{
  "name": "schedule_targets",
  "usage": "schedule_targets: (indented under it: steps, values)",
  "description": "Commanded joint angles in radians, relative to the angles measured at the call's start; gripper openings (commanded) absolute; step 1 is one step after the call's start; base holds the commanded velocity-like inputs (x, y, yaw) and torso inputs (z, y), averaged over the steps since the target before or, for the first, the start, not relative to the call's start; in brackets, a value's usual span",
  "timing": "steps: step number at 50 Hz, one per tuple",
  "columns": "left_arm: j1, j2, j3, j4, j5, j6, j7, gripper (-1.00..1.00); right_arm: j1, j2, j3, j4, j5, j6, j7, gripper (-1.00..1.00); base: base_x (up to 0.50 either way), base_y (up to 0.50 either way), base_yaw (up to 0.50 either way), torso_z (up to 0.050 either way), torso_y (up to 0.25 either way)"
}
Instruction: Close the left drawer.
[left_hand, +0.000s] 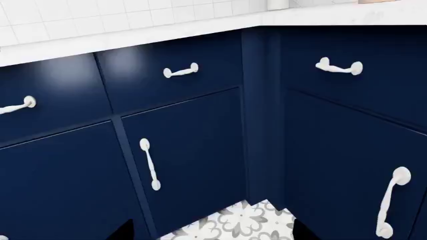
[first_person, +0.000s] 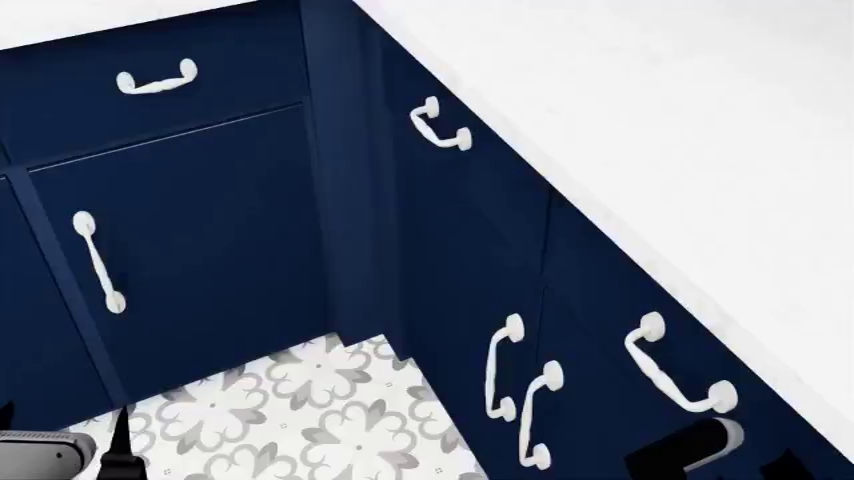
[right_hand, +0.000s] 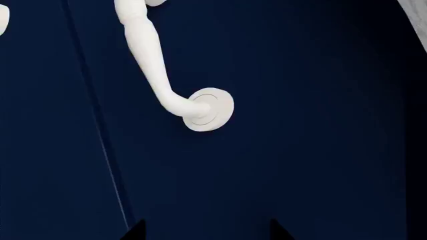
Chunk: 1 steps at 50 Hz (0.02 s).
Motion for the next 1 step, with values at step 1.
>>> schedule_targets:
  steps: [1]
  values:
    - [-0.006, 0.001, 0.0, -0.003, 0.002, -0.007, -0.003, 1.0, 0.063, 0.065, 0.057, 0.046, 0.009, 0.018, 0.036, 1.0, 0.0, 0.0, 0.0, 0.0, 0.0]
